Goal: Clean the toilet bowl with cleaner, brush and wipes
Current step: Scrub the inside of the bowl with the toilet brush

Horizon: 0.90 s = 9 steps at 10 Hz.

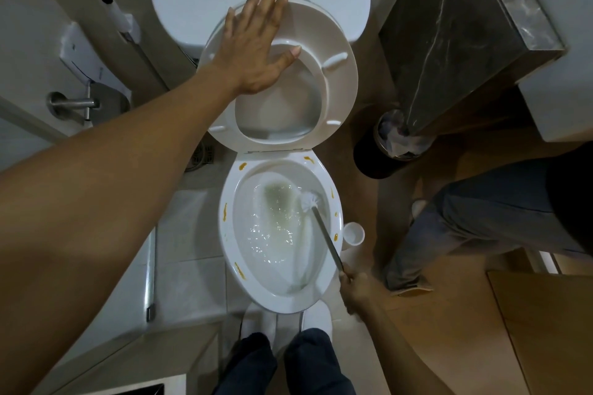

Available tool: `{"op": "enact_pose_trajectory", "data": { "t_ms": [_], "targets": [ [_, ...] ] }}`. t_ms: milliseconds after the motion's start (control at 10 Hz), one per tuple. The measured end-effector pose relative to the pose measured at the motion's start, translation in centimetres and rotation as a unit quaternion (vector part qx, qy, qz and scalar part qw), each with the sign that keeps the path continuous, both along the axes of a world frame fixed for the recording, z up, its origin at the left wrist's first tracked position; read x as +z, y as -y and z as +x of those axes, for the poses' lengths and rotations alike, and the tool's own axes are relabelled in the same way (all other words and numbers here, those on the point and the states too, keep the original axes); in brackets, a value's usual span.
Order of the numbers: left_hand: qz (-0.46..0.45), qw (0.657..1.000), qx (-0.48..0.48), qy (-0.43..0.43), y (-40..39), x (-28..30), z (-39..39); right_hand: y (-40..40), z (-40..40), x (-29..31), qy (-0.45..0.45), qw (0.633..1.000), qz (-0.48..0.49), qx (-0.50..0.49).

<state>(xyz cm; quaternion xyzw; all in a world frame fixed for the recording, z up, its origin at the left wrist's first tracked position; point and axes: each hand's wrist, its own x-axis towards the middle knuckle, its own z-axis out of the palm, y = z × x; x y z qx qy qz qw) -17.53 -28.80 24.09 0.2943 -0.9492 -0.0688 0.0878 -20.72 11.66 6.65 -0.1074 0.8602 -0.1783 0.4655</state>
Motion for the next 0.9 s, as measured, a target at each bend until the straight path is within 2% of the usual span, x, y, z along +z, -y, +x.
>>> {"op": "enact_pose_trajectory", "data": {
  "t_ms": [100,300,500,700,900],
  "targets": [
    [-0.001,1.000,0.002,-0.001,0.1,0.0,0.0,1.6,-0.5,-0.2,0.006,1.000,-0.024,0.000],
    [0.007,1.000,-0.004,-0.005,0.0,0.2,0.0,-0.1,1.3,-0.1,0.025,0.999,0.012,-0.018],
    [0.003,1.000,0.000,-0.006,0.1,0.0,0.0,6.1,-0.9,-1.4,0.068,0.993,-0.058,-0.081],
    [0.002,1.000,0.000,-0.012,0.0,0.0,0.0,-0.1,1.8,-1.9,0.071,0.995,-0.039,-0.057],
    [0.005,1.000,-0.003,-0.016,-0.1,0.1,0.0,6.2,0.0,-3.5,0.051,0.993,-0.066,-0.081]
  ]
}}
